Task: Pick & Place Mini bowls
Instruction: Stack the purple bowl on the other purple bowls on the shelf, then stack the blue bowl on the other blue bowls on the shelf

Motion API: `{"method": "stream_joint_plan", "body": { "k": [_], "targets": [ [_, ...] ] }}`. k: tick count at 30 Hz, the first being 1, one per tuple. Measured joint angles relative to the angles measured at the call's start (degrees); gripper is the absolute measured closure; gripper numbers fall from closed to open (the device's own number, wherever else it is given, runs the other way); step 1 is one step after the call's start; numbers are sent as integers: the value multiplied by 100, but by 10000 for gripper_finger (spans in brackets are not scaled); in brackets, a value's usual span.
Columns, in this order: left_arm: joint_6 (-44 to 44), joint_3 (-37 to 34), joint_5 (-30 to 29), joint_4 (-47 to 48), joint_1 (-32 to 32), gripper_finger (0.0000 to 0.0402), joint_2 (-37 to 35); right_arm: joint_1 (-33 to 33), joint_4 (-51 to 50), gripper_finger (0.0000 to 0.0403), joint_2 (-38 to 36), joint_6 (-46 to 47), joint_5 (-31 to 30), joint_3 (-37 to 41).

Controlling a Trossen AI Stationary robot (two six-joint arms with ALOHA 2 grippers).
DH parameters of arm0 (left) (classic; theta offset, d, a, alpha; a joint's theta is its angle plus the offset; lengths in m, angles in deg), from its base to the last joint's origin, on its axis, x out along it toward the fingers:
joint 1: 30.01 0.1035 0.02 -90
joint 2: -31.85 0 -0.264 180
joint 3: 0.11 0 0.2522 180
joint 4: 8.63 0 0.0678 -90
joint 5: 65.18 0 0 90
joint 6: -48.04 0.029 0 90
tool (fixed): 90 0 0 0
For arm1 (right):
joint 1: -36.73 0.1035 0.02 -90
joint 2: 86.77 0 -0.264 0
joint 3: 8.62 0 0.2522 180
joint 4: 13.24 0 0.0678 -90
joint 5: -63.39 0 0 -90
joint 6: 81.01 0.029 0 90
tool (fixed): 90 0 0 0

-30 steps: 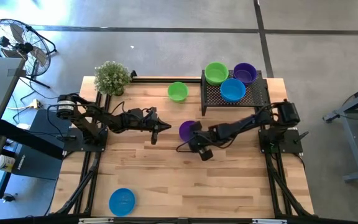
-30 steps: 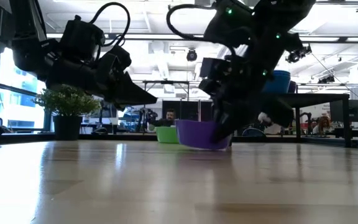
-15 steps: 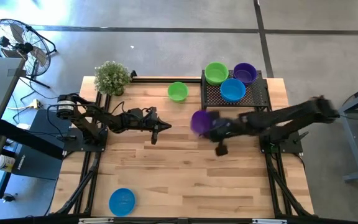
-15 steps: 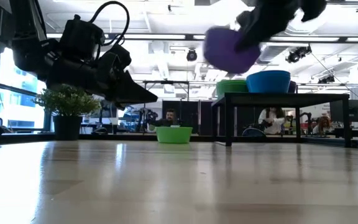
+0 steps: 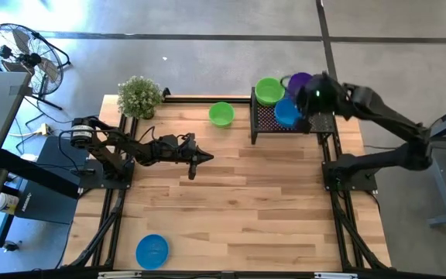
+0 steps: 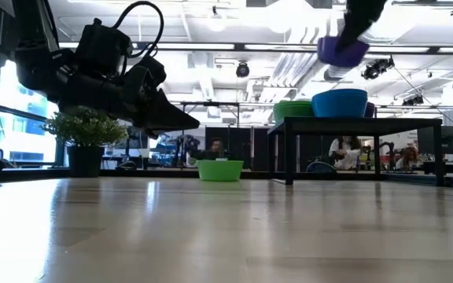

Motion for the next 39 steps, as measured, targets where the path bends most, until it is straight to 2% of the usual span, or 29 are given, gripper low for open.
{"method": "stream_joint_plan", "body": {
  "k": [6, 9, 13, 19, 26, 39],
  "targets": [
    [-2, 0, 17, 4, 0, 399, 0, -1608, -39, 400, 360, -734, 869, 162],
    [-2, 2, 48, 6, 0, 399, 0, -2082, -34, 399, 625, -973, 1152, 184],
    [-2, 4, 63, 7, 0, 399, 0, -2428, -42, 401, 995, -1154, 1205, 194],
    [-2, 4, 68, 15, 0, 399, 0, -2634, -205, 397, 1348, -1191, 1252, 196],
    [-2, 4, 76, 28, 0, 399, 0, -2638, -187, 392, 1387, -1186, 1285, 196],
    [-2, 4, 76, 46, 0, 399, 0, -2638, -177, 296, 1301, -1127, 1217, 196]
  ]
}}
